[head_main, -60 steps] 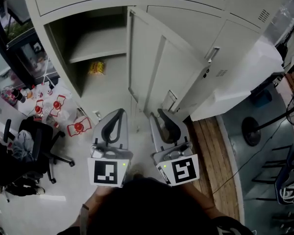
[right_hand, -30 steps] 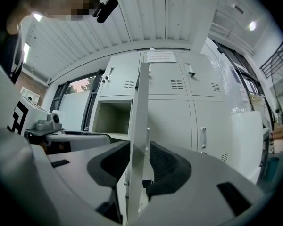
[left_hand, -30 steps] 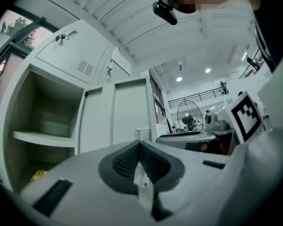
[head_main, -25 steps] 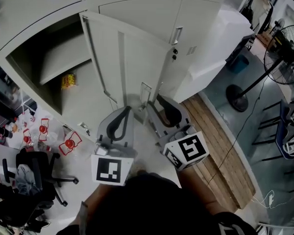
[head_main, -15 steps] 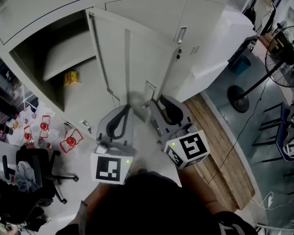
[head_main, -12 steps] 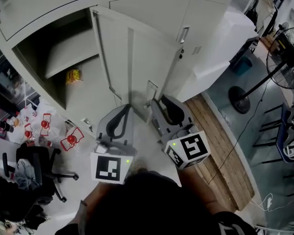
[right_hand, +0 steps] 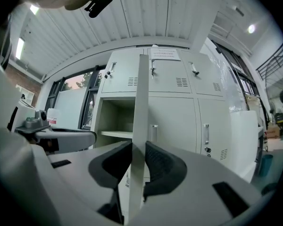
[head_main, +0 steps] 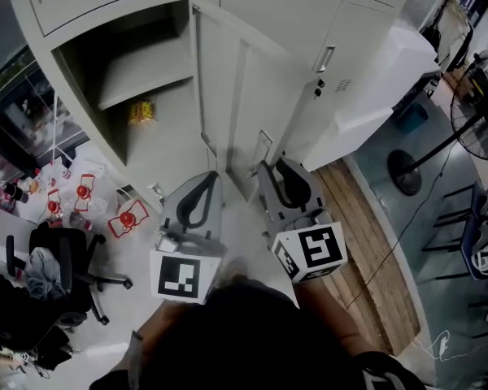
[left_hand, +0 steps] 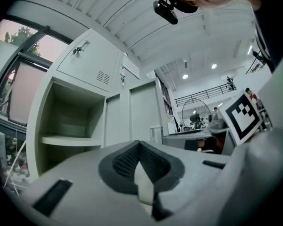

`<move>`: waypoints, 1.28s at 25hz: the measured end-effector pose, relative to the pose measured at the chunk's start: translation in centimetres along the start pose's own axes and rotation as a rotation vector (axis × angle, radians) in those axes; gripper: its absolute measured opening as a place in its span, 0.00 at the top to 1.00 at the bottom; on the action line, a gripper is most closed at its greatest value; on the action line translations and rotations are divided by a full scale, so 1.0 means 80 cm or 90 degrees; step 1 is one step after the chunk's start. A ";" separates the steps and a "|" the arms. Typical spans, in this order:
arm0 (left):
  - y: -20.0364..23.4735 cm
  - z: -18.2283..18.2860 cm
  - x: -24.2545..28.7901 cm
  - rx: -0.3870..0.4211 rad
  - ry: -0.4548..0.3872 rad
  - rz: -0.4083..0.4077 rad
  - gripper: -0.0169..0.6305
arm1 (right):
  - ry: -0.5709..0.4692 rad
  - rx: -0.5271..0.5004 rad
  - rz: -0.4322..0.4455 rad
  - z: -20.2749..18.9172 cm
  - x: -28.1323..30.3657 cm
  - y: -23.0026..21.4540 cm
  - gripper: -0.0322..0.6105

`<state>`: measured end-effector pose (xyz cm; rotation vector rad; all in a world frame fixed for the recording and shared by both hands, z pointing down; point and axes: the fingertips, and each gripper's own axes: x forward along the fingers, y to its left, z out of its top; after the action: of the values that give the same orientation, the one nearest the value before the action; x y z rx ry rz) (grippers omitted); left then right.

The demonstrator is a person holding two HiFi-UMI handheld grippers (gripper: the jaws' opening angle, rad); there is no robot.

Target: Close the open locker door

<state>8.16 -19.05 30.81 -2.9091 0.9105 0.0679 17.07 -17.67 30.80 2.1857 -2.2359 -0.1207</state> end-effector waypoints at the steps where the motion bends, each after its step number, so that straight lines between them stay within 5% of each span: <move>1: 0.004 0.000 -0.005 0.000 0.002 0.003 0.99 | 0.000 -0.001 -0.002 0.001 0.000 0.005 0.80; 32: 0.075 -0.012 -0.112 -0.012 0.018 0.085 0.99 | -0.005 0.007 -0.014 0.009 0.018 0.118 0.78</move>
<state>-2.65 -18.98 31.97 -2.8704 1.1129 0.0447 7.58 -18.90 30.65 2.2195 -2.2231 -0.1167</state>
